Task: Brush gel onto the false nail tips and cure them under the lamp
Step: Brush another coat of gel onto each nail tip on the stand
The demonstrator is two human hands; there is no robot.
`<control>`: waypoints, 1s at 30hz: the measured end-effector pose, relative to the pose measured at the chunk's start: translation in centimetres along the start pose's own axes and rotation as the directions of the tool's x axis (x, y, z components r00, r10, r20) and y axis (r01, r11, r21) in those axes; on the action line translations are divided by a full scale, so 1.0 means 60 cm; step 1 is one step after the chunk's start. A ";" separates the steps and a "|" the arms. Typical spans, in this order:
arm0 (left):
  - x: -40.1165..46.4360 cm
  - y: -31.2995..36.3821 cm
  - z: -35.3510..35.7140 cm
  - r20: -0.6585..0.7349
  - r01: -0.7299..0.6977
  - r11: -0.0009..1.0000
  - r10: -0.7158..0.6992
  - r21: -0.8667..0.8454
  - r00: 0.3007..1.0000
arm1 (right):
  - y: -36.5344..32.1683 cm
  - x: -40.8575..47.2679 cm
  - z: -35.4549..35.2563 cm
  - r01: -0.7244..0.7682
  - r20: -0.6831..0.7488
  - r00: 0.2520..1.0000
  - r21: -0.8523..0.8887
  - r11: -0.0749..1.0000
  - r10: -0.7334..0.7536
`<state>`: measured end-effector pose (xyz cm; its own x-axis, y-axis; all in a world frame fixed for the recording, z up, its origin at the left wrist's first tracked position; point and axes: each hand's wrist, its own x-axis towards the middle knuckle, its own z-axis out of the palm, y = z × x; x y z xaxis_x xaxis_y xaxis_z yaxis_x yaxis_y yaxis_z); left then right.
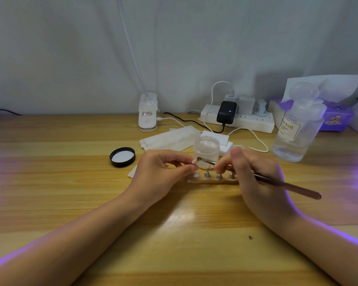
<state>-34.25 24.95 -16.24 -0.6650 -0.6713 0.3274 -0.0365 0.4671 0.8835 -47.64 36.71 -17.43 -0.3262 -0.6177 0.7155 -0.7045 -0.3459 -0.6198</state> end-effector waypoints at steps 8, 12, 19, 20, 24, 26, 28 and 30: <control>0.003 -0.005 0.002 -0.019 0.028 0.999 -0.028 -0.039 0.999 | 0.000 0.003 0.003 0.186 0.064 0.982 -0.119 0.975 -0.179; 0.001 -0.004 0.001 -0.012 0.030 0.998 -0.030 -0.061 0.999 | 0.002 0.003 -0.002 -0.034 -0.064 0.997 0.033 0.999 0.036; 0.002 -0.004 0.001 0.033 0.011 0.999 -0.010 -0.044 0.999 | -0.004 0.003 0.003 0.067 0.010 0.998 -0.028 0.997 -0.067; 0.002 -0.004 0.001 0.030 0.012 0.998 -0.010 -0.056 0.999 | -0.003 0.002 0.001 0.017 -0.012 1.000 0.010 1.000 -0.017; 0.002 -0.005 0.001 0.043 -0.023 0.996 0.027 -0.087 0.999 | -0.004 -0.003 -0.003 -0.059 -0.059 0.996 0.119 0.991 0.067; 0.003 -0.004 0.001 0.050 -0.036 0.996 0.040 -0.080 0.998 | -0.006 -0.002 -0.002 -0.021 -0.027 0.999 0.068 0.997 0.023; 0.002 -0.004 0.002 0.055 -0.049 0.997 0.053 -0.064 0.997 | -0.007 -0.001 -0.001 -0.020 0.002 1.000 0.038 0.999 0.019; 0.001 -0.004 0.003 0.044 -0.043 0.996 0.046 -0.073 0.998 | -0.007 -0.001 -0.001 -0.043 0.005 0.999 0.076 0.996 0.043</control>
<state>-34.41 24.88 -16.46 -0.6978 -0.6233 0.3529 0.0464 0.4524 0.8906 -47.36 36.93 -17.16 -0.3530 -0.6356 0.6866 -0.6399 -0.3713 -0.6727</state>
